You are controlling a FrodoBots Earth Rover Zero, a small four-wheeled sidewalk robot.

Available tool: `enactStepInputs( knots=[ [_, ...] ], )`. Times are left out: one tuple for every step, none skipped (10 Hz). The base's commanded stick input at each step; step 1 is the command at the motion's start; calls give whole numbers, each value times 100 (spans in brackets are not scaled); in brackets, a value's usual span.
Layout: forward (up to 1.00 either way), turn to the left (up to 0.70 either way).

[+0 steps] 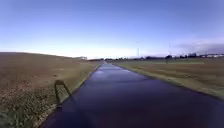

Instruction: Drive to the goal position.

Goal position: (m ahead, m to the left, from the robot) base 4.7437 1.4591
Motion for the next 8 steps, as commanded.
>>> enactStepInputs(
  knots=[
    [100,4],
    [100,4],
    [100,4],
    [100,11],
    [100,33],
    [100,40],
    [100,2],
    [100,1]
  ],
)
